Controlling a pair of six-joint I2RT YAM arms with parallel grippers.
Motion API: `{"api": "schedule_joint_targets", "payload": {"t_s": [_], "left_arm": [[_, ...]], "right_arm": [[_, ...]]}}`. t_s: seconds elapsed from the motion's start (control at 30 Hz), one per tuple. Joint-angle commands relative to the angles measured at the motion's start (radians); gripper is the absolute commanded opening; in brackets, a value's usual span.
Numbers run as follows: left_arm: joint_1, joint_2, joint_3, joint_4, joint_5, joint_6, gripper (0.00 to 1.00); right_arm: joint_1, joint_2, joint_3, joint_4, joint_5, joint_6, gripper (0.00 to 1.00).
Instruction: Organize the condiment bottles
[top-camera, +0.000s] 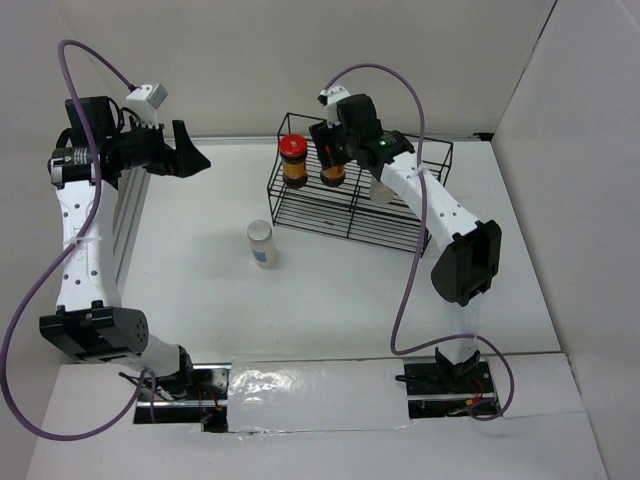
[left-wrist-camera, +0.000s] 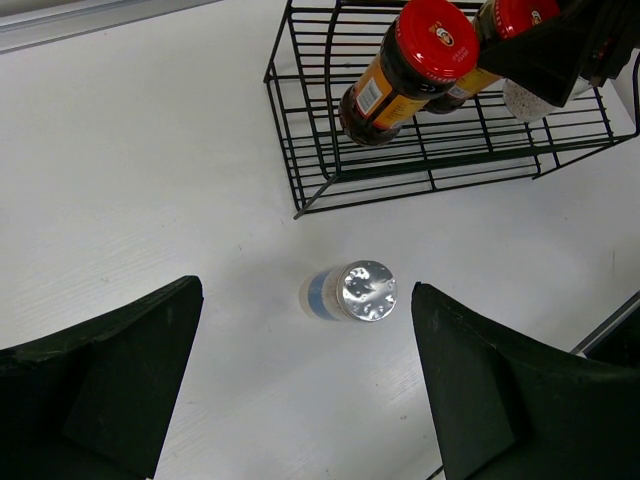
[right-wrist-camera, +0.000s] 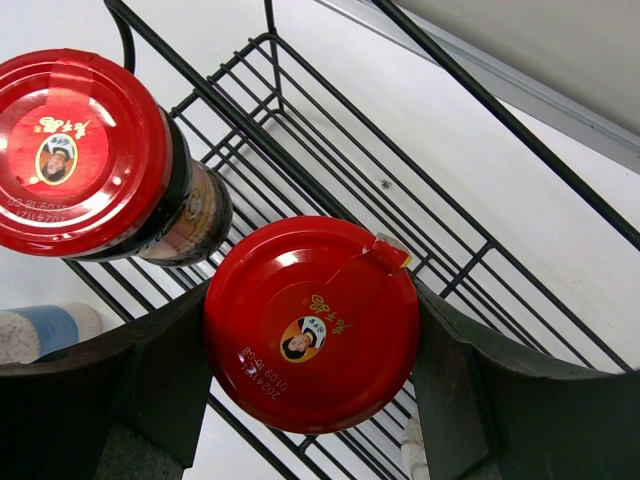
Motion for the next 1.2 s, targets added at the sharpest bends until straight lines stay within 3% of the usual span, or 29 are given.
{"api": "schedule_joint_targets", "payload": {"t_s": [0.0, 0.07, 0.13, 0.23, 0.53, 0.6, 0.63, 0.73, 1.17], "left_arm": [[0.003, -0.002, 0.001, 0.020, 0.028, -0.012, 0.98], [0.005, 0.001, 0.001, 0.020, 0.026, -0.013, 0.98], [0.005, 0.002, 0.001, 0.020, 0.028, -0.012, 0.98], [0.005, 0.002, 0.000, 0.020, 0.029, -0.012, 0.98], [0.005, 0.008, -0.002, 0.022, 0.037, -0.012, 0.98], [0.005, 0.008, -0.002, 0.023, 0.037, -0.013, 0.98], [0.005, 0.007, 0.000, 0.023, 0.037, -0.012, 0.98], [0.005, 0.007, -0.002, 0.022, 0.040, -0.012, 0.98], [0.006, 0.016, 0.004, 0.020, 0.042, -0.014, 0.98]], "right_arm": [[-0.008, -0.027, 0.016, 0.127, -0.028, 0.000, 0.41], [-0.008, -0.029, 0.016, 0.125, -0.032, -0.004, 0.45], [-0.007, -0.029, 0.019, 0.118, -0.032, -0.006, 0.63], [-0.007, -0.029, 0.018, 0.118, -0.033, -0.014, 0.73], [-0.008, -0.020, 0.035, 0.127, -0.045, -0.026, 0.75], [-0.008, -0.016, 0.038, 0.130, -0.047, -0.024, 0.70], [-0.008, -0.013, 0.038, 0.134, -0.053, -0.023, 0.50], [-0.007, -0.015, 0.056, 0.124, -0.061, -0.004, 0.29], [-0.011, 0.003, 0.142, 0.007, -0.081, 0.063, 0.29]]}}
